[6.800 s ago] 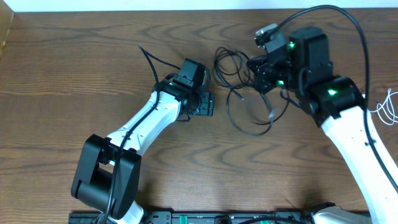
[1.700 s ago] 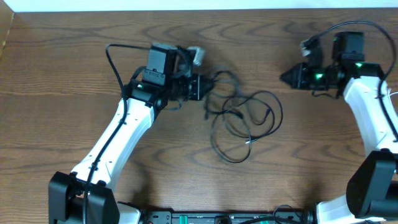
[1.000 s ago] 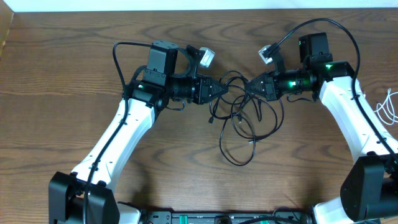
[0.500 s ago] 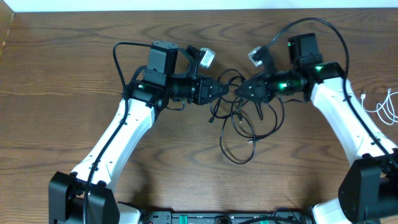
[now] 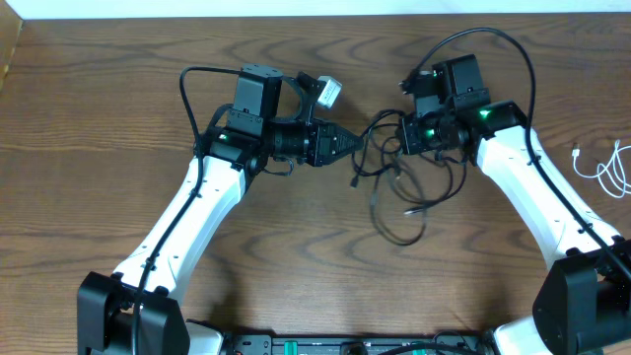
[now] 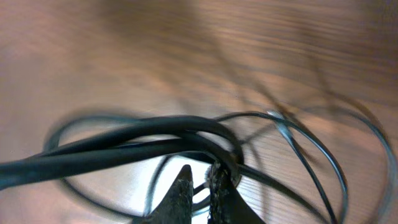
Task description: Untangle cables
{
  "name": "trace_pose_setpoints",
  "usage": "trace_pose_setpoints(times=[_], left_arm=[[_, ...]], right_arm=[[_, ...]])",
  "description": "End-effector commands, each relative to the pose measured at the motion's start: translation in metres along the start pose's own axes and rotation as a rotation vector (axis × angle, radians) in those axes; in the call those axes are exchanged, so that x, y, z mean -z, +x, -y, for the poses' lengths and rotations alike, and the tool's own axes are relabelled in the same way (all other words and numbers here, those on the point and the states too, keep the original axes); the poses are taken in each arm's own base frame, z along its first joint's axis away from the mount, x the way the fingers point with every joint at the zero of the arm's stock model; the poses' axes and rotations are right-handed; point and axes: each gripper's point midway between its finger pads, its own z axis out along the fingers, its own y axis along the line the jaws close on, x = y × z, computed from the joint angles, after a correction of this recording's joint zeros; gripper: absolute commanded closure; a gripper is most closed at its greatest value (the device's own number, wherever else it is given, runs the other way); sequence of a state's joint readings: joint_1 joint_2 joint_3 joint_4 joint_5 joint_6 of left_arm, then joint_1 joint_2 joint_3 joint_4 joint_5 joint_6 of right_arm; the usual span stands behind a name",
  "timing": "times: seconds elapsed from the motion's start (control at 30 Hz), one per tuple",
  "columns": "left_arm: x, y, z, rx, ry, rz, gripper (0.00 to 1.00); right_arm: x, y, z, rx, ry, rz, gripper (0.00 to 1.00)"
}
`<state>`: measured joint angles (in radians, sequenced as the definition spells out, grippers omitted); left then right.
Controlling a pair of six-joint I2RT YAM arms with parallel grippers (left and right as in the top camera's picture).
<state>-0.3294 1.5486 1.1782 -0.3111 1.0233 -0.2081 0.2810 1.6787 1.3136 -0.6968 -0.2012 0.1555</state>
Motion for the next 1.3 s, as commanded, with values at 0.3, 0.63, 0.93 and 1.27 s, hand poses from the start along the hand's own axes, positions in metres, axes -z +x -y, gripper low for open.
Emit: trace_pose_setpoints(times=[0.3,0.63,0.93,1.27], left_arm=[[0.022,0.043,-0.076,0.120,-0.444,-0.110,0.93],[0.107,0.050,-0.160,0.355,-1.019,0.014,0.93],[0.049,0.042,-0.116,0.230,-0.721,-0.044,0.93],[0.038,0.047,-0.108,0.189,-0.706,-0.081,0.93]], right_arm=[[0.048,0.013,0.137,-0.464,0.717,0.127,0.95],[0.068,0.044,0.205,-0.653,0.704,0.031,0.99],[0.028,0.014,0.024,-0.105,-0.300,-0.068,0.47],[-0.008,0.046,-0.029,0.156,-0.179,-0.163,0.35]])
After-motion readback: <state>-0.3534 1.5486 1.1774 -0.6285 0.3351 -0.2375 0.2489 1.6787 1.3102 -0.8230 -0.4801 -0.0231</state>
